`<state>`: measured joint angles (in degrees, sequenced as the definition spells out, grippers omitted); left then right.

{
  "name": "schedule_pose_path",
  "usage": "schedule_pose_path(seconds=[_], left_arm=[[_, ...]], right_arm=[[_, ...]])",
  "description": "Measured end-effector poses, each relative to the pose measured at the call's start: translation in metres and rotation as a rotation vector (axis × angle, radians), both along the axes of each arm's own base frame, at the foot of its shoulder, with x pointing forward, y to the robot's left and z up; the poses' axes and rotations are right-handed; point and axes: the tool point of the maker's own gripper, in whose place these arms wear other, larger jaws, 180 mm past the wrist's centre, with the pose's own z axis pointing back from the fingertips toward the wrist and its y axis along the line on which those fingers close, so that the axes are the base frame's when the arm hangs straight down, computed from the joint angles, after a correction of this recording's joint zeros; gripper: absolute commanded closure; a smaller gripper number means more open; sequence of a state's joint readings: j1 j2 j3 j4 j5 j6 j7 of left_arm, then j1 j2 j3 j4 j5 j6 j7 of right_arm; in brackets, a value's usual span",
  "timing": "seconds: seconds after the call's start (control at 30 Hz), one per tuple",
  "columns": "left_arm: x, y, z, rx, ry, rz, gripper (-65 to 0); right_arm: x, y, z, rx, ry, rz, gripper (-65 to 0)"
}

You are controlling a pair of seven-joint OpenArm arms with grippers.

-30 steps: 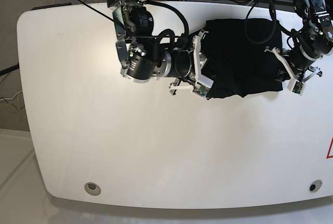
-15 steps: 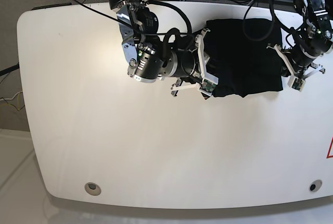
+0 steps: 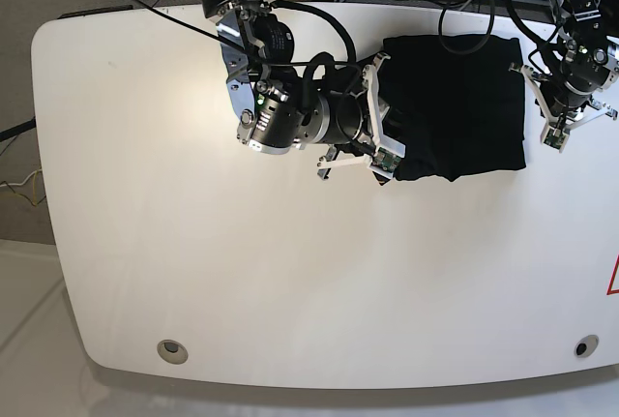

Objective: Fold the T-shirt properly

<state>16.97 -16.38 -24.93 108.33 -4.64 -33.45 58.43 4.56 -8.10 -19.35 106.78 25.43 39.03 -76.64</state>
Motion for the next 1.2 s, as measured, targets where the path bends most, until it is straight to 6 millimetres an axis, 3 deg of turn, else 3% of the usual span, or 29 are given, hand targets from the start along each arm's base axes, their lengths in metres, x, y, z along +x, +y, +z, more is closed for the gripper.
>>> schedule_pose_path(seconds=[0.3,0.37,0.6,0.9,1.2], left_arm=[[-0.015,-0.012,-0.056,-0.143,0.076,0.057,0.0],[-0.009,-0.018,-0.066,-0.197,0.042,0.054,0.0],[0.016,-0.041,-0.071,-0.274,-0.029,0.015,0.0],[0.022,-0.066,-0.074,-0.319,-0.043,-0.027,0.0],[0.029,-0.084,-0.074,-0.33,-0.041,-0.073,0.0]], right_arm=[[0.0,-0.001,-0.001,-0.002,0.0,-0.001,0.0],[0.0,-0.001,-0.001,-0.007,-0.001,-0.002,0.0],[0.001,-0.009,-0.007,-0.033,0.0,-0.005,0.0],[0.0,-0.013,-0.01,-0.043,0.001,-0.005,0.0],[0.002,-0.008,0.002,-0.02,-0.031,-0.001,0.0]])
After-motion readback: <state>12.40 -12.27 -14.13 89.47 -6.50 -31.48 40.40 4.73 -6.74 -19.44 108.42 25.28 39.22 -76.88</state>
